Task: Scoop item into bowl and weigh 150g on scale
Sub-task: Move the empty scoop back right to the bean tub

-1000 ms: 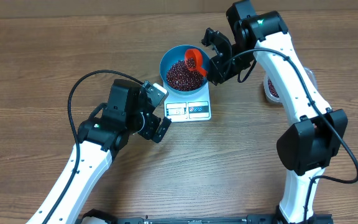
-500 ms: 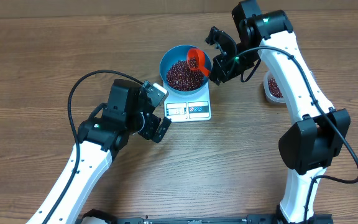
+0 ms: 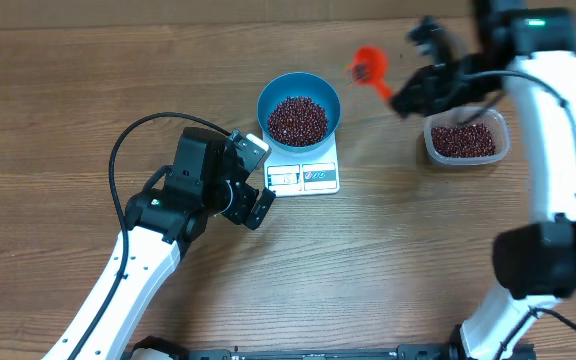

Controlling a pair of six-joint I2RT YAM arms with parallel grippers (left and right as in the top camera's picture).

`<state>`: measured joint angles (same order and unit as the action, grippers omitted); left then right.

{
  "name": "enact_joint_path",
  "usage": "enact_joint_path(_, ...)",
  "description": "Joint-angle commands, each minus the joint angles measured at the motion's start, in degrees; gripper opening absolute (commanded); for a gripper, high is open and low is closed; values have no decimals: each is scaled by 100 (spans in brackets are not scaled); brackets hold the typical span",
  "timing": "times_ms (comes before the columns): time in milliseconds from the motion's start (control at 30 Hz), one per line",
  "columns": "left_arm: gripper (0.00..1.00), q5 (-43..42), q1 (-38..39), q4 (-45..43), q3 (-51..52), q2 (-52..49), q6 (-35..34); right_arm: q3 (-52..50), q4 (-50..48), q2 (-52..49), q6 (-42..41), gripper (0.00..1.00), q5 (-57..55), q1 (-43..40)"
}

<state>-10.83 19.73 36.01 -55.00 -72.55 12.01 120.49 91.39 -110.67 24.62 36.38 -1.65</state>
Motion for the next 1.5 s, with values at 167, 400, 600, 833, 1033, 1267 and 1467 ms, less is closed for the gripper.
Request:
enact_joint_path(167, 100, 33, -20, -4, 11, -33, -66, 136, 396, 201, 140, 4, 70, -1211)
enact_joint_path(400, 100, 33, -20, -4, 11, -33, -66, -144, 496, 177, -490, 4, -1156, -1563)
enact_joint_path(600, 100, 33, -20, -7, 11, -33, -66, -723, 380, 90, -951, 4, -1698, -1563)
enact_joint_path(833, 100, 33, -20, -7, 11, -33, -66, -1233, 92, 50, -2037, 4, -2955, -1523)
enact_joint_path(1033, 99, 33, -20, -4, 11, -33, -66, -1318, 44, 50, -2225, 4, -3639, -1062)
enact_joint_path(1267, 100, 33, -20, -4, 11, -33, -66, -1318, 107, 50, -3141, 4, -5508, -168)
enact_joint_path(1467, 99, 33, -20, -7, 11, -33, -66, -1318, 190, 50, -3213, 4, -5757, 138)
